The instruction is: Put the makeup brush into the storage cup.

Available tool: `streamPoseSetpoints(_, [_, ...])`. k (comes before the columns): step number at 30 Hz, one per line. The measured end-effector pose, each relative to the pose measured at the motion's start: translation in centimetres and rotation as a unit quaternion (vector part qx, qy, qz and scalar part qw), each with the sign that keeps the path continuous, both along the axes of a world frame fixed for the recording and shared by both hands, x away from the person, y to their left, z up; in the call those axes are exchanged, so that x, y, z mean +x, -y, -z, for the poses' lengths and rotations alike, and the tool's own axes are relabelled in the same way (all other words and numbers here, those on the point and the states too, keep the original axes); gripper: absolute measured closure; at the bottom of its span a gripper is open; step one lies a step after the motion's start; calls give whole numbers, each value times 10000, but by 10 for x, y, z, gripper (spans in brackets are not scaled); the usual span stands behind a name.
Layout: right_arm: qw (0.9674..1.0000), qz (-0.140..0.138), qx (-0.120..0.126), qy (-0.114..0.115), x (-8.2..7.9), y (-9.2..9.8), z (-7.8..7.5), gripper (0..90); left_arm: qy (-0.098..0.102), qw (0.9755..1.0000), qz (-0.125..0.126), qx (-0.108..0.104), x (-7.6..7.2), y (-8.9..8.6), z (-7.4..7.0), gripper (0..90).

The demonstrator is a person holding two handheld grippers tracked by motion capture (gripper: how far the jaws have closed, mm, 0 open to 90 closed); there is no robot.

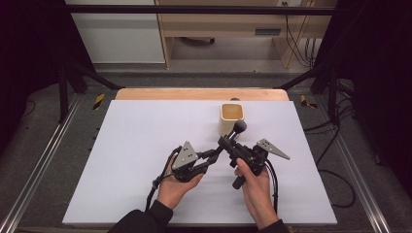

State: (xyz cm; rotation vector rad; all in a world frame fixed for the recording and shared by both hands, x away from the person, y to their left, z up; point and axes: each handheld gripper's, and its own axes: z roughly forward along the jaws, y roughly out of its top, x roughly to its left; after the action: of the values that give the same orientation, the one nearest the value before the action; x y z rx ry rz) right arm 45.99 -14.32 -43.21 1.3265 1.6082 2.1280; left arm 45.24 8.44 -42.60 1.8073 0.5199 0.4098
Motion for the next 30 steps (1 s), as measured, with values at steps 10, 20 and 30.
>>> streamPoseSetpoints(10, [10000,-57,15,10,0,0,-1,699,-38,10000,29,4,0,0,1,742])
streamPoseSetpoints(20, [9999,-98,-73,62,-3,-1,-4,717,-159,9998,109,-55,2,1,2,740])
streamPoseSetpoints(30, [9956,110,-824,437,7,11,-24,717,-314,9993,-118,175,4,-17,2,441])
